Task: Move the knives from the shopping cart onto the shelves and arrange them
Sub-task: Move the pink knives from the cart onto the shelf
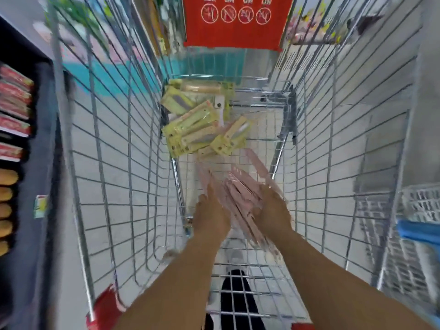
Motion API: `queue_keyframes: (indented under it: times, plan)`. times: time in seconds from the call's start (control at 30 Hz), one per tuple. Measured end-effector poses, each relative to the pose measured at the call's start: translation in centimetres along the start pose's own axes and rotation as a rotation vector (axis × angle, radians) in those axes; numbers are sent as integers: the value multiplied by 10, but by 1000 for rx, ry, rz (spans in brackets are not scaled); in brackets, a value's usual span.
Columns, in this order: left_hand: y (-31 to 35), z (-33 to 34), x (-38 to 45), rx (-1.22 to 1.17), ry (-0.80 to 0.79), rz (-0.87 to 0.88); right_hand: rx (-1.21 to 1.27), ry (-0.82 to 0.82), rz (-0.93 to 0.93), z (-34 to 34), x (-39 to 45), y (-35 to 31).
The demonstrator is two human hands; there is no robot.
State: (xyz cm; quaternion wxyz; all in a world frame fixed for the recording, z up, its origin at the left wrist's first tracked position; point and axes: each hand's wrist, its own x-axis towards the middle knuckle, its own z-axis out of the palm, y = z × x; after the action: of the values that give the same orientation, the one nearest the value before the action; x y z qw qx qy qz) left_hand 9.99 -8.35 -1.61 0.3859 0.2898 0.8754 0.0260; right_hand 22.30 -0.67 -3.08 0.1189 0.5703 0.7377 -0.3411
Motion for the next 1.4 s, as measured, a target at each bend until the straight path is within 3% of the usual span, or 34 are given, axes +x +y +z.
queue_keyframes:
  times: [0.1, 0.33, 0.7, 1.03, 1.4]
  plan:
    - [5, 9, 2, -30, 17, -27, -53, 36, 1, 9, 8, 5]
    - [14, 30, 12, -181, 70, -126, 79, 166, 56, 21, 20, 15]
    - [4, 31, 28, -356, 106, -211, -11, 185, 57, 11, 17, 5]
    - [-1, 26, 24, 69, 73, -131, -90, 126, 67, 9, 17, -6]
    - [-7, 26, 20, 1, 75, -128, -13, -26, 68, -7, 0, -2]
